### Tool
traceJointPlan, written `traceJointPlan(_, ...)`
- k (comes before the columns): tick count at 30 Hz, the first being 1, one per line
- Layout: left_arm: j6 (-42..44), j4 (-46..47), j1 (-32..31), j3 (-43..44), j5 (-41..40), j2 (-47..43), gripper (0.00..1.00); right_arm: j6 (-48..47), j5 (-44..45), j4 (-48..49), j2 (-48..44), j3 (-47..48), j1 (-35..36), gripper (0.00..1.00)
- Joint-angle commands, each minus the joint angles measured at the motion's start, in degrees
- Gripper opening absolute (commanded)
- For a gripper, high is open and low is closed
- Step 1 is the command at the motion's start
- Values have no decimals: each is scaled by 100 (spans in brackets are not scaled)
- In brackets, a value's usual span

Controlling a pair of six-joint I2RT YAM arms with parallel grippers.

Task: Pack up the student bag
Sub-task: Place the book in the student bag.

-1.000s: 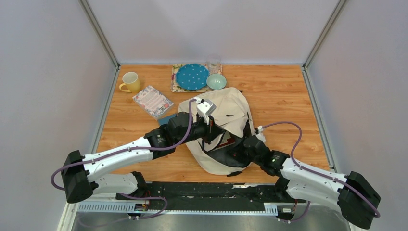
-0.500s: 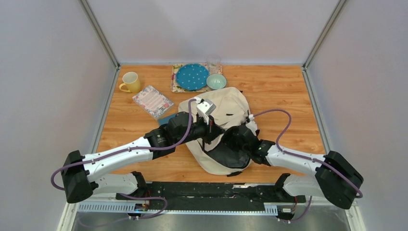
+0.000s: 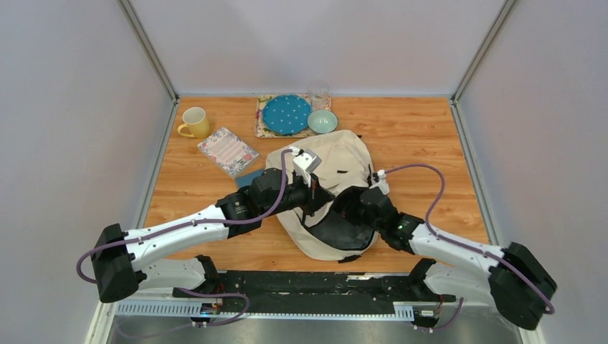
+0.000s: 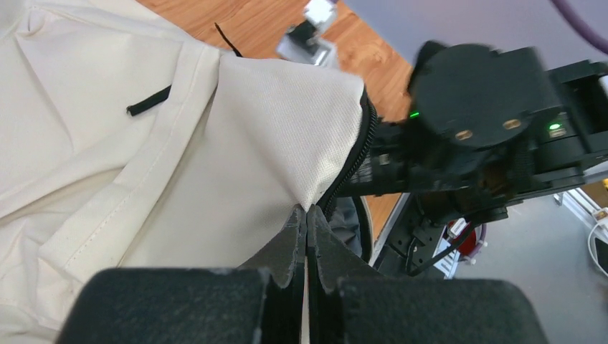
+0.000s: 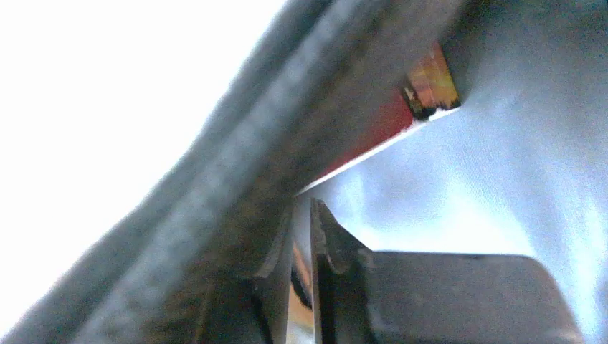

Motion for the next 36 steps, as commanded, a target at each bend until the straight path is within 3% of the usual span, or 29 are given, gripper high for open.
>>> traceJointPlan(1,-90,418,-26,-94,77,-140,0,-546,-12,-710,-1361,-144,-14,23)
traceJointPlan(6,-160,445,-26,-147,121,-70,0,-1011,120,-2554,-3287,-196,-5,45)
traceJointPlan(11,-283,383,-26,-164,253,18,0,-916,436,-4016,-4553,14,-5,50)
traceJointPlan(16,-467,497,-35,-322,358,62,0,-425,1297,-5308,-5589,418,-5,50)
traceJointPlan(22,-845,778,-35,-568,745,343,0,-485,2255,-5810,-6057,1217,-5,51)
traceJointPlan(28,-1074,850,-175,-578,1018,826,0,-591,2336,-5925,-5917,1666,-5,53)
traceJointPlan(29,-1031,771,-211,-534,1026,888,4,-591,2309,-5916,-5900,1667,-14,53)
traceJointPlan(30,-1013,587,-237,-481,1105,949,17,-582,2248,-5907,-5865,1641,-5,54)
traceJointPlan(32,-978,384,-290,-331,1150,1064,29,-530,2160,-5907,-5855,1553,4,54)
traceJointPlan(33,-960,340,-307,-331,1141,1038,43,-512,2055,-5873,-5847,1509,4,54)
traceJointPlan(36,-864,191,-316,-393,966,749,64,-477,1879,-5802,-5812,1377,-5,54)
